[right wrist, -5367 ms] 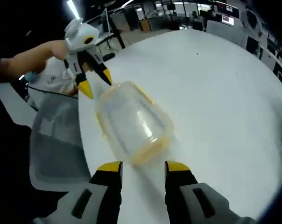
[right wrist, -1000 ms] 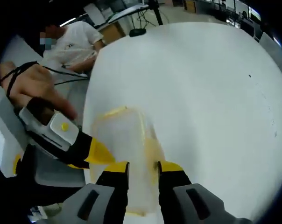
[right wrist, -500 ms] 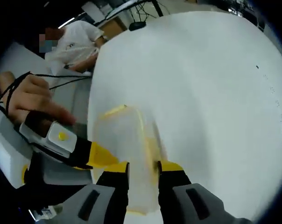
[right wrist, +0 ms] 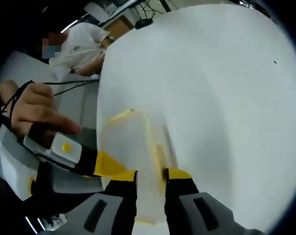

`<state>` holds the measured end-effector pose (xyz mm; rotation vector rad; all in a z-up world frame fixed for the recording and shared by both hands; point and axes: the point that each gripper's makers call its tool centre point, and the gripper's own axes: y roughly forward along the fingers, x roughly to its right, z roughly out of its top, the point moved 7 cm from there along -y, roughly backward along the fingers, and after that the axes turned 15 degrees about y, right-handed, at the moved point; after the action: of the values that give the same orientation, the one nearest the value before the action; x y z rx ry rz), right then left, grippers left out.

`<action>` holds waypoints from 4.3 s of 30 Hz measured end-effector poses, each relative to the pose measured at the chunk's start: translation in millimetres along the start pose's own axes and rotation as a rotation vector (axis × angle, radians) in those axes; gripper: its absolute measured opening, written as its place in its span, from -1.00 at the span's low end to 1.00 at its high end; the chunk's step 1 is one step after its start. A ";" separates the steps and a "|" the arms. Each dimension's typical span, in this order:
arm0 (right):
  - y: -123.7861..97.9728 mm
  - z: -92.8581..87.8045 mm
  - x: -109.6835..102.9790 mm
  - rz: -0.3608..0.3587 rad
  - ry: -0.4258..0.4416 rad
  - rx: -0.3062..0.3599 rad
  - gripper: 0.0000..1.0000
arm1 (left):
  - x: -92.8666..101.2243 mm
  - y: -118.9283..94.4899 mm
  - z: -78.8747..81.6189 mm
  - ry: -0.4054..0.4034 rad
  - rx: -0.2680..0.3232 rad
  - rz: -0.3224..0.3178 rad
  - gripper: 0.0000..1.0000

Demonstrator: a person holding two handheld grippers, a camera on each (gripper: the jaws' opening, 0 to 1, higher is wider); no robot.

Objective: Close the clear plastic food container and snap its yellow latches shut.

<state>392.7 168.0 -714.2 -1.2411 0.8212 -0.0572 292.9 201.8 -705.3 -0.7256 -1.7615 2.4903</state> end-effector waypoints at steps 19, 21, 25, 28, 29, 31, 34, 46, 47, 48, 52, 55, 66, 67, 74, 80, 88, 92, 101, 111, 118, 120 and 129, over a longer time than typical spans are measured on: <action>-4.2 -4.5 7.1 -0.004 0.033 0.128 -0.52 | 11.1 -6.1 2.0 -0.046 0.027 -0.020 -0.22; -5.4 -7.0 6.7 -0.005 0.020 0.137 -0.53 | 10.1 -7.2 1.8 -0.056 0.033 -0.036 -0.16; -8.9 -11.6 5.2 -0.030 -0.043 0.158 -0.47 | 8.4 -10.6 2.5 -0.155 0.064 -0.049 0.05; -11.2 -14.2 -0.2 -0.027 -0.062 0.176 -0.41 | 5.4 -13.2 2.0 -0.188 0.082 -0.064 0.04; -11.3 -15.5 -1.8 -0.041 -0.076 0.177 -0.36 | 5.0 -14.4 0.9 -0.213 0.084 -0.069 0.04; -12.1 -16.9 -5.8 -0.053 -0.091 0.180 -0.32 | 2.2 -15.7 -1.2 -0.235 0.088 -0.079 0.06; -13.7 -19.3 -12.3 -0.063 -0.119 0.186 -0.25 | -1.7 -18.3 -5.2 -0.253 0.094 -0.094 0.07; -13.8 -42.4 -26.1 -0.130 -0.209 0.162 0.07 | -6.8 -18.2 -16.4 -0.298 0.109 -0.197 0.35; -13.5 -43.2 -26.5 -0.131 -0.214 0.163 0.09 | -7.7 -17.5 -18.4 -0.298 0.103 -0.197 0.38; -13.4 -43.9 -27.0 -0.139 -0.223 0.164 0.11 | -8.4 -16.0 -20.2 -0.294 0.098 -0.200 0.41; -13.0 -48.0 -27.0 -0.164 -0.238 0.173 0.22 | -7.9 -13.9 -27.7 -0.269 0.073 -0.221 0.47; -10.7 -53.8 -27.9 -0.188 -0.247 0.180 0.33 | -9.8 -14.1 -29.4 -0.252 0.080 -0.226 0.53; 1.9 -64.8 -34.1 -0.276 -0.297 0.172 0.52 | -13.0 -12.6 -35.5 -0.171 0.056 -0.258 0.62; 2.4 -64.9 -34.3 -0.282 -0.303 0.173 0.53 | -12.3 -13.0 -36.0 -0.160 0.054 -0.256 0.63; 6.8 -62.7 -35.2 -0.324 -0.306 0.201 0.58 | -16.3 -12.6 -47.6 -0.109 0.023 -0.253 0.64; 14.3 -67.7 -34.0 -0.354 -0.321 0.172 0.56 | -22.7 -6.1 -57.1 -0.068 -0.002 -0.246 0.66; 19.9 -68.7 -30.6 -0.374 -0.309 0.180 0.53 | -23.3 5.4 -58.8 -0.040 -0.017 -0.241 0.63; 22.7 -69.6 -27.9 -0.385 -0.310 0.174 0.55 | -21.2 11.1 -55.2 -0.030 -0.019 -0.248 0.59; 26.5 -69.9 -25.2 -0.406 -0.318 0.172 0.57 | -19.8 19.7 -53.0 -0.024 -0.033 -0.252 0.60; 29.5 -70.7 -25.0 -0.418 -0.313 0.206 0.58 | -18.8 20.6 -54.2 -0.021 -0.034 -0.248 0.59; 32.3 -66.8 -28.2 -0.419 -0.306 0.208 0.58 | -16.9 18.3 -57.6 -0.017 -0.031 -0.248 0.59; 33.1 -65.0 -29.0 -0.419 -0.306 0.206 0.58 | -16.0 16.9 -60.3 -0.018 -0.032 -0.248 0.59; 42.5 -43.5 -41.9 -0.415 -0.309 0.208 0.58 | -8.5 7.3 -84.9 -0.024 -0.029 -0.247 0.59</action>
<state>321.1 167.3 -732.1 -1.1686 0.2743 -0.2730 333.8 272.5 -730.9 -0.4480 -1.7754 2.3253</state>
